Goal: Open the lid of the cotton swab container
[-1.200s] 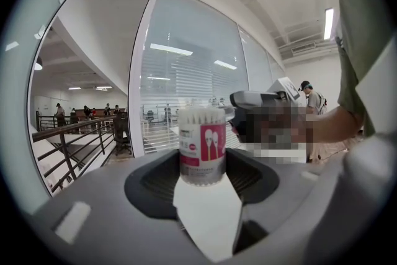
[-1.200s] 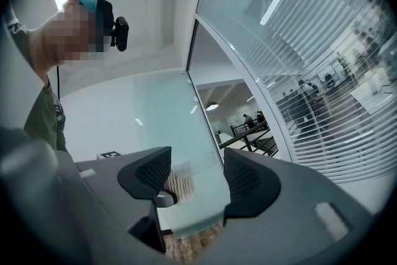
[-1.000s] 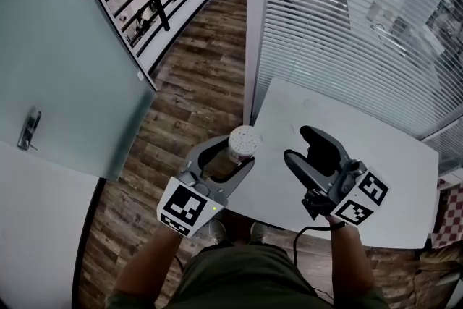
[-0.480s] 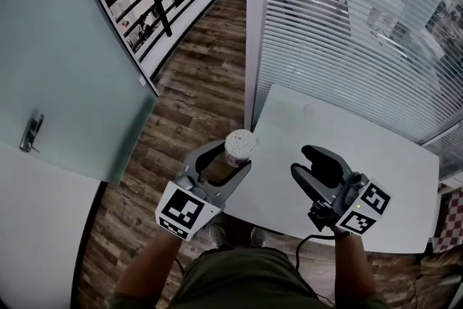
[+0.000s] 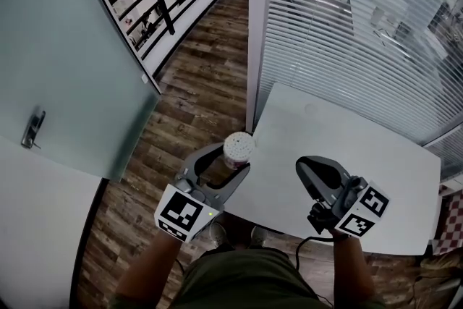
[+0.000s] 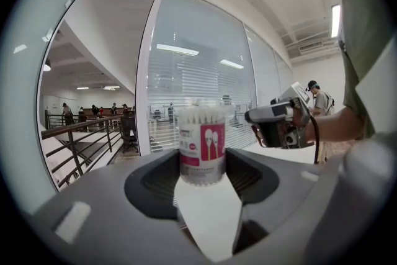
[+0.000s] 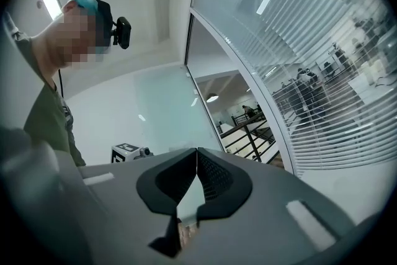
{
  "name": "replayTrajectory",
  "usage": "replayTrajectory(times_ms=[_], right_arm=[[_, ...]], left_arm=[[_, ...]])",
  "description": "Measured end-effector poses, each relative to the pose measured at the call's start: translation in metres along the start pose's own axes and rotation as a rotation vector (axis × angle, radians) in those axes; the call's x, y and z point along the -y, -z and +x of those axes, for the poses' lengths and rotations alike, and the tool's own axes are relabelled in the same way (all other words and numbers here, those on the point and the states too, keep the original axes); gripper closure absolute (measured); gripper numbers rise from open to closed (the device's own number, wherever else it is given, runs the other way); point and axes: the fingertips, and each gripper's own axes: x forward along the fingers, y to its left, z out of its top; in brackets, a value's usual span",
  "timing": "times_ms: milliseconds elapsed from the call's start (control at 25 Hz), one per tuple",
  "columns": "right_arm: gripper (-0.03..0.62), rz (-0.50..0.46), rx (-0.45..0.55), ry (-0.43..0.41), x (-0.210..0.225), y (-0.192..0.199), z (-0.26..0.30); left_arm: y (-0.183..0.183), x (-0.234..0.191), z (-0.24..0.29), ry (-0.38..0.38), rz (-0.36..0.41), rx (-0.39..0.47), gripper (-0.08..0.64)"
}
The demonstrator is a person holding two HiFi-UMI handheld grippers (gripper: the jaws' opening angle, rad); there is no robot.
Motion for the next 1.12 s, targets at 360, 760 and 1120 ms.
replayTrajectory(times_ms=[360, 760, 1120], right_arm=[[0.581, -0.015, -0.031, -0.032, -0.011, 0.009, 0.002], [0.583, -0.006, -0.084, -0.035, -0.014, 0.021, 0.003], [0.583, -0.004, -0.095, -0.021, -0.009, 0.024, 0.0]], left_arm=[[0.003, 0.004, -0.008, -0.015, -0.008, 0.014, 0.321], [0.002, 0.011, -0.009, -0.014, -0.008, 0.017, 0.321], [0.001, 0.015, -0.003, -0.005, -0.009, 0.017, 0.322]])
